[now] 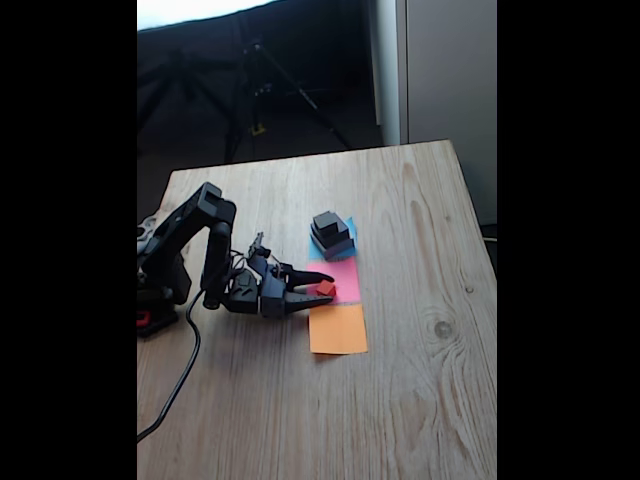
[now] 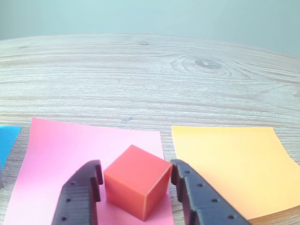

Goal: Tower of hanoi

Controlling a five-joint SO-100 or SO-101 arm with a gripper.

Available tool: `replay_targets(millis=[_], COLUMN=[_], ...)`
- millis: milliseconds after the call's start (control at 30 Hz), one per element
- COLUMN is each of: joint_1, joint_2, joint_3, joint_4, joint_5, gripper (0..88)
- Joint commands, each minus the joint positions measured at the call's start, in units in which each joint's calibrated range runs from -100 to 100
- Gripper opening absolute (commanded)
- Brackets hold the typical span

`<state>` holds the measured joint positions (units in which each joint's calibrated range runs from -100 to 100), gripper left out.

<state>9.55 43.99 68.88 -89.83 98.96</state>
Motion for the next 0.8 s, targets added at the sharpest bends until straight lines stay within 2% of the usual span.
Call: replay_targets(millis=[0,767], joint_1=[-0.73,-1.32], joint_2=[0.29,0.97], joint_3=[0.21,-0.88], joint_4=[-1.43,-2.56], joint_5=[1.04,1.04], gripper=[12.7,8.9])
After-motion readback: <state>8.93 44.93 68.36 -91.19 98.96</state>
